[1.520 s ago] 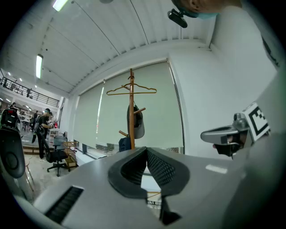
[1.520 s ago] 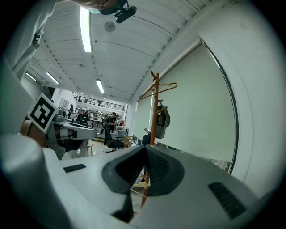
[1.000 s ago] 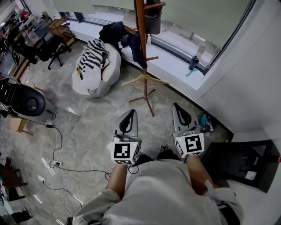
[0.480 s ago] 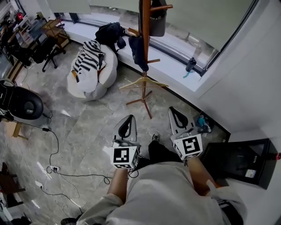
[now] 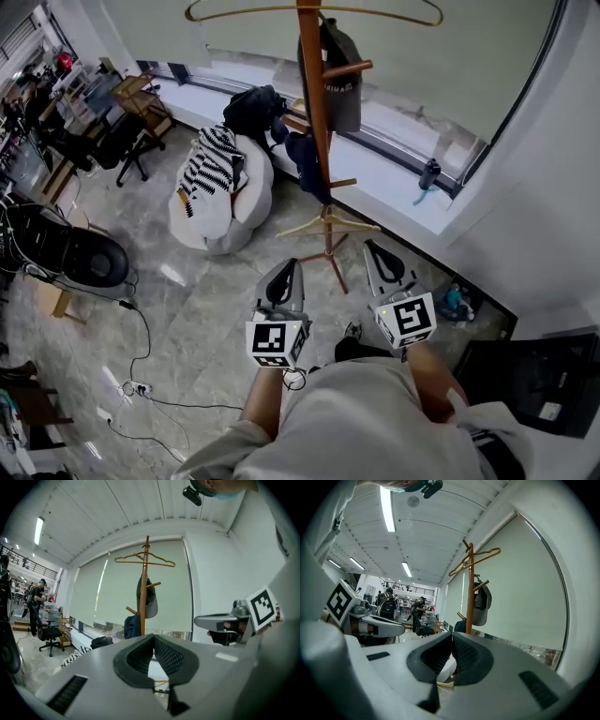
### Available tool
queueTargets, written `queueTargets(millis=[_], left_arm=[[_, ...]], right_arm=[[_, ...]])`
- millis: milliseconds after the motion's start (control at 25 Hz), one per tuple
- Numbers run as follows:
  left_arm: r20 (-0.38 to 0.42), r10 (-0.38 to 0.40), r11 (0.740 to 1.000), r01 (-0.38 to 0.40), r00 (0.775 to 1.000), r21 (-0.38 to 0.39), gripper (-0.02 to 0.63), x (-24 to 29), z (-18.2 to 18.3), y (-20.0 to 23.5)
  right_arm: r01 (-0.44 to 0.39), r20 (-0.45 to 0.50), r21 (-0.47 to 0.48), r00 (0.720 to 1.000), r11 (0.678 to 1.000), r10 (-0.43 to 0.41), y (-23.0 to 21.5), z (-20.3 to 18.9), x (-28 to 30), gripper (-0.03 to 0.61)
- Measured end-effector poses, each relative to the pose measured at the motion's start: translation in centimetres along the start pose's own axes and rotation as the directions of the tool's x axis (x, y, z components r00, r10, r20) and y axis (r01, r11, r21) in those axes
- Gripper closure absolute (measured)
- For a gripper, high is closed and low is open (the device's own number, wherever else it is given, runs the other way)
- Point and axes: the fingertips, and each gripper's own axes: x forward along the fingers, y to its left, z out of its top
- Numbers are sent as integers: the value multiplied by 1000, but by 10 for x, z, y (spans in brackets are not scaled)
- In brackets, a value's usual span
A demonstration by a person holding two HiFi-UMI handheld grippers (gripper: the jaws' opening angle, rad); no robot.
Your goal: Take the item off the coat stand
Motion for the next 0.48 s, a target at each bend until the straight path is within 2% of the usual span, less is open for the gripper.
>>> queueTargets(millis=[240, 480], left_arm=[[-32, -31, 999, 32, 999, 28, 604, 62, 0, -15], [-83, -21, 999, 24, 996, 32, 604, 104, -5, -18]], right_arm=[[-20, 1, 44, 1000, 999, 20, -45, -13, 24, 574], [-53, -28, 87, 998, 995, 56, -75, -34, 44, 574]])
